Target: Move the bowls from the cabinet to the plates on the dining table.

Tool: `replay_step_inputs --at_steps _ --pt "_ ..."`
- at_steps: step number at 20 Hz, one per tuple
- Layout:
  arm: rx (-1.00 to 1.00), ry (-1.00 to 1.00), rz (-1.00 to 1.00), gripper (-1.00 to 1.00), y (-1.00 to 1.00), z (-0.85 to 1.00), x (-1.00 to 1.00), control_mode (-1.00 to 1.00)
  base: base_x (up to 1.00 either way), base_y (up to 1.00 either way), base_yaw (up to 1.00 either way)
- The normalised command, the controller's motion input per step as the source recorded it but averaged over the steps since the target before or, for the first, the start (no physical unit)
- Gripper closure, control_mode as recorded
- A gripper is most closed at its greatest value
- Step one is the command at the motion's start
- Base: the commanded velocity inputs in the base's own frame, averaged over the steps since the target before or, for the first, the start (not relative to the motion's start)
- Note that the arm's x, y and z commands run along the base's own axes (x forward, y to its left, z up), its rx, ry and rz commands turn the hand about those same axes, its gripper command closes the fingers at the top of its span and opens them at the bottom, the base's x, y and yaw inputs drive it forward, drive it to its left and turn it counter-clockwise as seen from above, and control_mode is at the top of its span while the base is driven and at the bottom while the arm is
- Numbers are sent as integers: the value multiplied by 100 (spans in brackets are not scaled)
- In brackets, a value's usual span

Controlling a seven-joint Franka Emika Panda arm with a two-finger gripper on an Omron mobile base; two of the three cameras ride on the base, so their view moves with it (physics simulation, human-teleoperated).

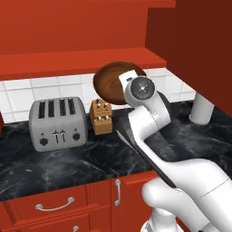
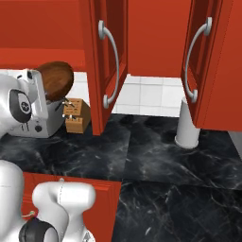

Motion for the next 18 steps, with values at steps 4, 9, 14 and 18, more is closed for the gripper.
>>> replay_step_inputs --at_steps 4,9,14,18 --pt "-1 10 6 100 9 -53 -29 -100 0 0 0" --pt "0 6 6 100 0 -53 -7 -100 0 0 0" --pt "0 1 4 100 1 -33 -9 100 -4 0 1" --pt "0 0 0 100 0 0 0 100 -30 19 1"
